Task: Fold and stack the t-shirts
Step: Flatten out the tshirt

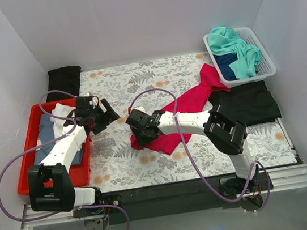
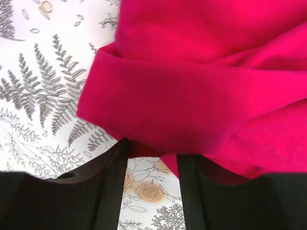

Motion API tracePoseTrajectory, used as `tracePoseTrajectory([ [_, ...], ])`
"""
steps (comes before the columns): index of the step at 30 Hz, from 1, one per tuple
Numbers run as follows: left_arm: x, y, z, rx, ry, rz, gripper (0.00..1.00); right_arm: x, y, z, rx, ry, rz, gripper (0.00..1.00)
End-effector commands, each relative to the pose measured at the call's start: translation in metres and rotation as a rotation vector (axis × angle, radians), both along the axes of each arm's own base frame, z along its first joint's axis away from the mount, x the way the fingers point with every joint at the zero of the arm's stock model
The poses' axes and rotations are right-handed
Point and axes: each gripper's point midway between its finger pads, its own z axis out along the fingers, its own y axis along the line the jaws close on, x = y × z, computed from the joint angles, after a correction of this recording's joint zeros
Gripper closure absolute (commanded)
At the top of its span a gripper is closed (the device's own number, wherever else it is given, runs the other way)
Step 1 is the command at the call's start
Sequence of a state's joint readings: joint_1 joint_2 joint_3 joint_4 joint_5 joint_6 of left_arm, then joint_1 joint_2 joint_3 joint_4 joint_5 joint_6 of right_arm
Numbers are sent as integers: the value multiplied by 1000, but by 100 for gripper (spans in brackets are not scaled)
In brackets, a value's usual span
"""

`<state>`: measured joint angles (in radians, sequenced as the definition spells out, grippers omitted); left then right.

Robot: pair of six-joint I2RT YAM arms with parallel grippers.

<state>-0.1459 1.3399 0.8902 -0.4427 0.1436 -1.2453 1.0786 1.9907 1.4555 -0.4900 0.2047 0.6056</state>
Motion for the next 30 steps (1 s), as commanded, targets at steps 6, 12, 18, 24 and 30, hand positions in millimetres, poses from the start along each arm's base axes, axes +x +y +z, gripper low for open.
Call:
tracePoseTrajectory([
  [6,-7,2,7,-3,-22,-11,18,14,-2,-15,-27,-19,-34,63],
  [12,-7,2,9,0,-27,-8,18,11,-4,-15,-31,-10,-28,84],
  [18,-8,2,8,-1,-25,-11,18,17,-12,3,-48,-56,-50,99],
  [24,-9,3,12,2,-40,-15,18,38,-30,80,-66,-231,-99,99],
  [30,-10,0,16,-12,-51,-26,19,78,-66,186,9,-422,-220,99],
])
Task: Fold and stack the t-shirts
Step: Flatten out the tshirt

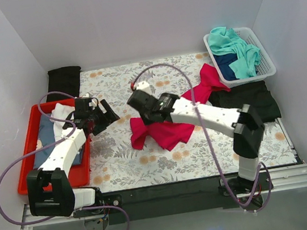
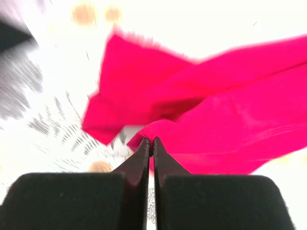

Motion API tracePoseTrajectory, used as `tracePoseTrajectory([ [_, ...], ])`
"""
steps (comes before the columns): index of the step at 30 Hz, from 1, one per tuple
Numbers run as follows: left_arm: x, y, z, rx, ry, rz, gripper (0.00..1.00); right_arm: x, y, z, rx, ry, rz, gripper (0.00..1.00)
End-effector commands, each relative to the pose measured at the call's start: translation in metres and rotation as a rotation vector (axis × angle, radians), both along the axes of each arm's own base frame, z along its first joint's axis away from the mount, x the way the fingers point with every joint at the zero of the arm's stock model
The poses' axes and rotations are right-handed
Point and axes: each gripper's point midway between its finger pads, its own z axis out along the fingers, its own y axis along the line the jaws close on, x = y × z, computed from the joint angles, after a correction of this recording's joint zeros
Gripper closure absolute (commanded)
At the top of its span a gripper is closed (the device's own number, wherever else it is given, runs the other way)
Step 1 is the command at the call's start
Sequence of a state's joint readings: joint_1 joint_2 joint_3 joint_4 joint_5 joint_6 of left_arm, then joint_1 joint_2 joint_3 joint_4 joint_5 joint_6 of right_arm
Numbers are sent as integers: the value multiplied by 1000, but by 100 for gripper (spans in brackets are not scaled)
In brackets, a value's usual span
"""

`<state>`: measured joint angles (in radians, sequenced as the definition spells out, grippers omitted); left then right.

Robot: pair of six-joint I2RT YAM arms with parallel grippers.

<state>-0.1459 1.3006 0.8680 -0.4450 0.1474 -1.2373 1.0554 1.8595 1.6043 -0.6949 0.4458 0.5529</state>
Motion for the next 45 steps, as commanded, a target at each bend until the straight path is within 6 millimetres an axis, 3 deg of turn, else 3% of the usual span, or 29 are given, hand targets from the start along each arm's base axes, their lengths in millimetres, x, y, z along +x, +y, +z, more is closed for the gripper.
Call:
tracePoseTrajectory([
  [1,-4,0,12,-12,-35,-18,19,47,-48,103,75,-209,-148,99],
  [2,-4,-1,14,-12,-39,-20,19,56,-58,126,107,-248,-173,99],
  [4,-5,-1,14,-14,-43,-25,19,77,-85,148,106,-300,-230,99],
  [5,-6,-1,14,-14,-44,-25,19,86,-94,170,130,-342,-254,99],
  [9,-10,-4,14,-19,-47,-47,19,122,-141,209,111,-441,-351,99],
  [11,-12,-7,14,-26,-50,-71,19,133,-156,215,84,-463,-382,99],
  [18,-20,-33,12,-23,-54,-187,19,175,-241,246,84,-539,-606,99],
  [21,-24,-46,4,-5,-34,-240,19,190,-265,263,108,-575,-659,99],
  [24,-30,-59,-5,21,-15,-291,21,204,-279,280,129,-616,-690,99],
  [25,-31,-60,-9,27,-2,-295,21,212,-281,277,127,-611,-692,99],
  [31,-37,-66,-17,37,8,-308,23,230,-300,303,194,-679,-725,99],
  [38,-62,-93,-29,41,9,-443,31,248,-306,293,224,-672,-744,99],
  [40,-86,-103,-42,66,14,-464,35,257,-309,285,245,-659,-757,99],
  [45,-89,-102,-38,44,-40,-355,35,265,-305,279,265,-648,-746,99],
])
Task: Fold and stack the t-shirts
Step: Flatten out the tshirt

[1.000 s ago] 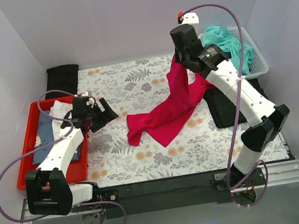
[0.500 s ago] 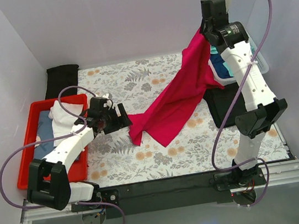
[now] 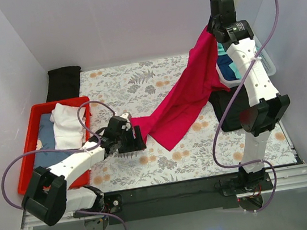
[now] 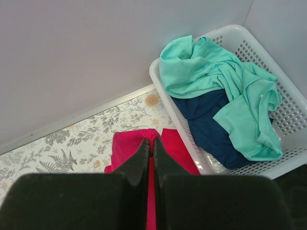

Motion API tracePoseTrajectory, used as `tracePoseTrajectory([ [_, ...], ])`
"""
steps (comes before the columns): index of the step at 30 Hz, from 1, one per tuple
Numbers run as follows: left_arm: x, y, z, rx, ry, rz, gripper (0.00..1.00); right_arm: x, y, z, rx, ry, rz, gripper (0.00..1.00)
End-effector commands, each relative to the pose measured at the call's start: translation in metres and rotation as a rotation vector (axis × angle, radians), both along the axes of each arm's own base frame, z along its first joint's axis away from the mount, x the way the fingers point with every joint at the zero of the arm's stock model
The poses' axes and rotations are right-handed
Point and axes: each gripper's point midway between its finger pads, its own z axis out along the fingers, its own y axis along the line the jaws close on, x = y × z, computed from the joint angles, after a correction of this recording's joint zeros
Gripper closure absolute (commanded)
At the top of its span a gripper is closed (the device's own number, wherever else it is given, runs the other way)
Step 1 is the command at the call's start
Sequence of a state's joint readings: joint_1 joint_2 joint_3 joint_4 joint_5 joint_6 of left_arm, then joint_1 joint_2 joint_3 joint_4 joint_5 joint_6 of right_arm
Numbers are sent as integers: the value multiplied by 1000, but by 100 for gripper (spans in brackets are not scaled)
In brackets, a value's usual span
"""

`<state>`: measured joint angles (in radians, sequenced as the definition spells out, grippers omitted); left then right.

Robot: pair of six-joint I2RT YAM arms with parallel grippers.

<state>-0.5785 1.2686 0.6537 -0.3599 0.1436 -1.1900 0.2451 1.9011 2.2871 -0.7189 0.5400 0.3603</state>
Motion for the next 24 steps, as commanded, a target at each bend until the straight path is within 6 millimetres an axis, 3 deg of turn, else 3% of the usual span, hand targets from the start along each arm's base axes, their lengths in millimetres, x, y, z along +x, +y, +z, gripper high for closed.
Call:
tracePoseTrajectory([
  [1,19,4,23,-39,-116,147,35,11,3,32,50,-116,14,99],
  [9,33,-13,22,-94,-113,251,41,11,2,38,32,-128,38,99],
  [24,29,-20,-5,-58,-81,296,48,13,1,35,37,-120,71,99],
])
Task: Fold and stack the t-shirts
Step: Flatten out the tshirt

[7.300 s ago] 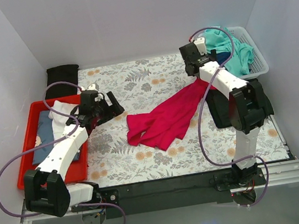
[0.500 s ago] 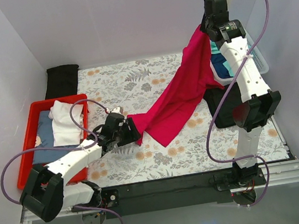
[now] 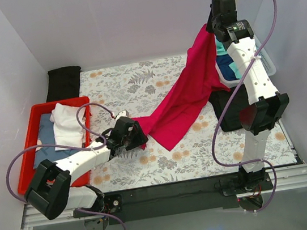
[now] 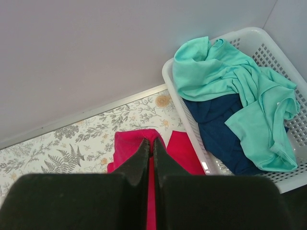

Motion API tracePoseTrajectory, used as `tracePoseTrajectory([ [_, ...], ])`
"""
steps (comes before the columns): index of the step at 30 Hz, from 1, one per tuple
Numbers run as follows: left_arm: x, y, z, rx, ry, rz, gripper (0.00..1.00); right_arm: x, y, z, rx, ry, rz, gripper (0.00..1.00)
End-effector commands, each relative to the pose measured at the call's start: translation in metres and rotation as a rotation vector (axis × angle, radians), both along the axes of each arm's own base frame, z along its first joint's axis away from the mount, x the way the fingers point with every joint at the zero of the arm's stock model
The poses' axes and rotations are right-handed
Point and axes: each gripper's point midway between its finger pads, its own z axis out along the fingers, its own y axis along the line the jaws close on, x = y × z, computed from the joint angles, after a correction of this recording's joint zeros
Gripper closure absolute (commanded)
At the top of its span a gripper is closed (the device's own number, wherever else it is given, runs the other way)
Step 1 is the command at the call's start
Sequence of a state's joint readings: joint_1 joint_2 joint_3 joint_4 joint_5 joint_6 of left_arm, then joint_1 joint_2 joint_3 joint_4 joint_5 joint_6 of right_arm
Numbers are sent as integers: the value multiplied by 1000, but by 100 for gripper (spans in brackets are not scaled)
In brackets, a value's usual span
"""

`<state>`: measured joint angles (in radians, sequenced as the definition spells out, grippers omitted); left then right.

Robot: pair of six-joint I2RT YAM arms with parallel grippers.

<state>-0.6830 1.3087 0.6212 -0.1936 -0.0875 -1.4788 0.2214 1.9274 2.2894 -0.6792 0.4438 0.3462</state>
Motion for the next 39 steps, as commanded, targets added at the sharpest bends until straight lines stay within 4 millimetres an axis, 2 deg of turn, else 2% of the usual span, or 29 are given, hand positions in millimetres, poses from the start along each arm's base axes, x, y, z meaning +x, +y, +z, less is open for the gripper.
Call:
tracePoseTrajectory([
  [1,5,-3,-6,0,-11,25,48,-2,-6,39,10,-109,-1,99],
  [6,5,-5,-12,24,-2,23,54,-5,-12,40,11,-108,-16,99],
  [15,2,5,-25,80,32,64,59,-6,-14,32,20,-92,-18,99],
  [21,12,-3,-24,86,9,47,76,-8,-14,32,18,-89,-14,99],
  [25,14,-4,-20,86,0,41,100,-11,-16,32,15,-86,-15,99],
  [27,14,2,-17,112,-6,52,100,-13,-16,34,12,-90,-14,99],
  [28,19,2,-5,111,-29,64,100,-14,-16,35,13,-90,-12,99],
  [30,24,18,6,188,-53,103,100,-17,-17,40,6,-98,-6,99],
  [31,35,17,28,189,-95,124,100,-18,-17,41,3,-99,-2,99],
  [32,33,29,40,236,-100,149,100,-22,-17,46,3,-109,-2,99],
  [33,41,43,53,290,-144,203,100,-25,-19,49,2,-113,-1,99],
  [34,54,44,85,286,-204,249,100,-27,-18,52,-3,-119,6,99],
  [35,52,57,98,332,-214,273,100,-32,-19,60,-3,-133,8,99],
  [37,66,80,136,415,-315,364,100,-39,-20,70,-11,-154,13,99],
  [38,74,84,168,416,-367,403,100,-46,-22,81,-13,-177,12,99],
  [39,80,98,189,457,-416,465,100,-50,-23,91,-13,-197,13,99],
])
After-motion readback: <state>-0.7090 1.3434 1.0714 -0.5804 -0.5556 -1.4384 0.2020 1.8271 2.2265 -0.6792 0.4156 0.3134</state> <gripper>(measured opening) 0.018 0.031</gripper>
